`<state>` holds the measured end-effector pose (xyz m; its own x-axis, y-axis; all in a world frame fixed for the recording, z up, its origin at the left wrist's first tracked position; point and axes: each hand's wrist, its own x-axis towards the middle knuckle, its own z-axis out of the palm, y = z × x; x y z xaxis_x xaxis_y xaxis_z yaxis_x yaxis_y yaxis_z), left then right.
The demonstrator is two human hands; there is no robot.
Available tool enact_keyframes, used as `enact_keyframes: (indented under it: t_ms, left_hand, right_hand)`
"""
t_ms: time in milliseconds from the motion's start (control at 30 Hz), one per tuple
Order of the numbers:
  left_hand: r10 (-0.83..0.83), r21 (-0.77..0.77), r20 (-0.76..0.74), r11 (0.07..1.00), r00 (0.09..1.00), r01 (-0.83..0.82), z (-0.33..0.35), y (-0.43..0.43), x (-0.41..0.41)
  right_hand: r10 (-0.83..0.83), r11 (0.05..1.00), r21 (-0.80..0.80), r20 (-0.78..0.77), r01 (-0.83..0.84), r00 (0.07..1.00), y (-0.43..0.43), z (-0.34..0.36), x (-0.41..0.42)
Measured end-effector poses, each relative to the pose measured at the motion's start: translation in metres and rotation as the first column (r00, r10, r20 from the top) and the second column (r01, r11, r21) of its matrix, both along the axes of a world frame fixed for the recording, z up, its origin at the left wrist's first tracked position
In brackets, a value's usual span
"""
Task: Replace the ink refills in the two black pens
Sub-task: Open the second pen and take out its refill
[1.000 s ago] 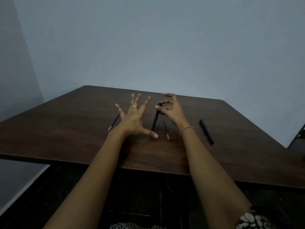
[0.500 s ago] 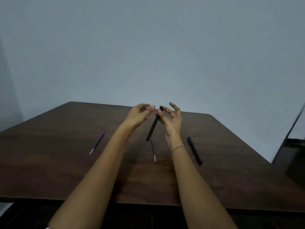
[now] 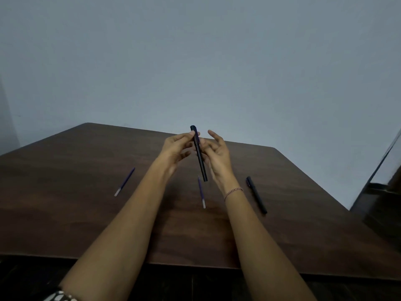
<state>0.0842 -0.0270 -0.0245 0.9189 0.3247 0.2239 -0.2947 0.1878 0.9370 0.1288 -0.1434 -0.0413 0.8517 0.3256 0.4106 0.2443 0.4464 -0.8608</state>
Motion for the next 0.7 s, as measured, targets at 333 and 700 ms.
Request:
enact_keyframes:
  t_ms: [333, 700]
  left_hand:
    - [-0.026, -0.23, 0.126, 0.972, 0.992, 0.054, 0.002, -0.001, 0.002]
    - [0.17, -0.158, 0.124, 0.976, 0.978, -0.149, 0.0, -0.02, 0.007]
  right_hand:
    - [0.141, 0.87, -0.477, -0.004, -0.126, 0.99, 0.01, -0.009, -0.011]
    - [0.029, 0.827, -0.561, 0.112, 0.04, 0.993, 0.025, -0.01, -0.018]
